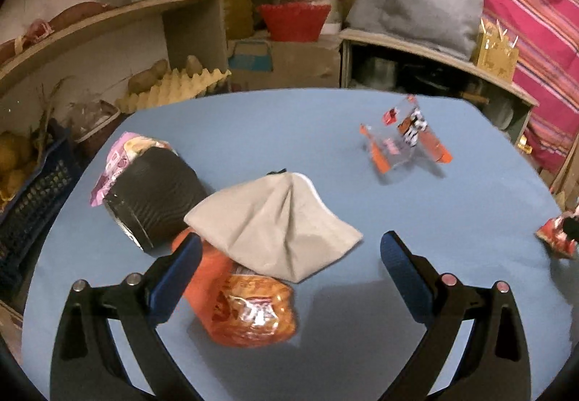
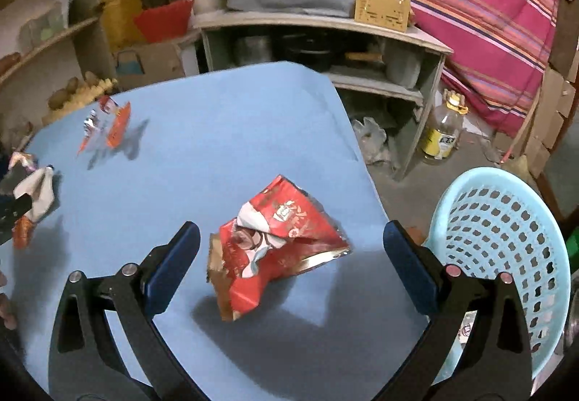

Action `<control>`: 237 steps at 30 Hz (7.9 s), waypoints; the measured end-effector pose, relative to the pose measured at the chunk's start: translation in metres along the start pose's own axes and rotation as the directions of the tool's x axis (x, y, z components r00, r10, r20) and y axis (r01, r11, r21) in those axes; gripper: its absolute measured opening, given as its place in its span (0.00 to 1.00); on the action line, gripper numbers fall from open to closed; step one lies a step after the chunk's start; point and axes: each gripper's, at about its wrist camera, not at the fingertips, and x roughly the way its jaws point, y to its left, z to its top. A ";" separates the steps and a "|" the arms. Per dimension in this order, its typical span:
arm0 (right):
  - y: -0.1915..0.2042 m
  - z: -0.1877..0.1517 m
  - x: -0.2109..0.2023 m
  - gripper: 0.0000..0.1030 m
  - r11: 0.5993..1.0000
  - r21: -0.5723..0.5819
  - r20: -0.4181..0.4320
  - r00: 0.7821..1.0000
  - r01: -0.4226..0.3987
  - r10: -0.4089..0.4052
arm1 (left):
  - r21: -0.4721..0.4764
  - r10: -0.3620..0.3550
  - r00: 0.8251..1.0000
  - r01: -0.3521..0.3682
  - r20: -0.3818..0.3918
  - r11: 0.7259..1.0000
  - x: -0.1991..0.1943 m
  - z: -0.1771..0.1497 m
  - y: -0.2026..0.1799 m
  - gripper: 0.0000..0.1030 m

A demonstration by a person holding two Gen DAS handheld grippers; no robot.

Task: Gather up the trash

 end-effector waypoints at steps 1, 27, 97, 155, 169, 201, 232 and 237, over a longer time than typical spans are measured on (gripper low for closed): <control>0.000 0.001 0.002 0.85 1.000 0.007 -0.007 1.000 0.000 0.000 | 0.002 -0.001 1.000 0.001 -0.007 1.000 0.003 0.000 0.002 0.94; 0.003 -0.010 -0.001 0.41 0.988 -0.026 -0.074 0.986 -0.151 0.149 | 0.071 -0.093 0.994 0.098 -0.065 0.993 0.024 0.004 -0.008 0.17; -0.287 -0.066 -0.135 0.96 0.952 0.300 0.156 0.980 0.070 -0.121 | 0.359 -0.515 0.857 0.487 -0.022 0.796 -0.106 -0.029 -0.405 0.15; 0.050 0.013 -0.029 0.96 0.992 -0.027 0.124 0.984 -0.124 0.127 | -0.044 0.014 0.992 -0.019 -0.124 0.999 0.014 -0.019 0.027 0.95; 0.103 0.012 0.010 0.96 0.987 -0.054 0.022 0.988 -0.152 0.154 | -0.009 -0.020 0.990 0.019 -0.138 1.000 0.027 -0.009 0.028 0.26; 0.198 0.076 0.082 0.24 0.958 -0.188 -0.100 0.975 -0.214 0.198 | -0.024 -0.101 0.995 0.101 -0.008 0.995 -0.013 0.023 0.038 0.18; -0.081 -0.006 -0.076 0.24 0.991 0.050 0.134 0.984 -0.125 0.117 | 0.062 -0.107 0.993 0.104 0.054 0.993 -0.060 -0.007 -0.047 0.18; -0.128 -0.018 -0.095 0.25 0.993 0.103 0.174 0.984 -0.058 0.039 | 0.116 -0.171 0.981 0.159 0.097 0.980 -0.090 -0.005 -0.100 0.18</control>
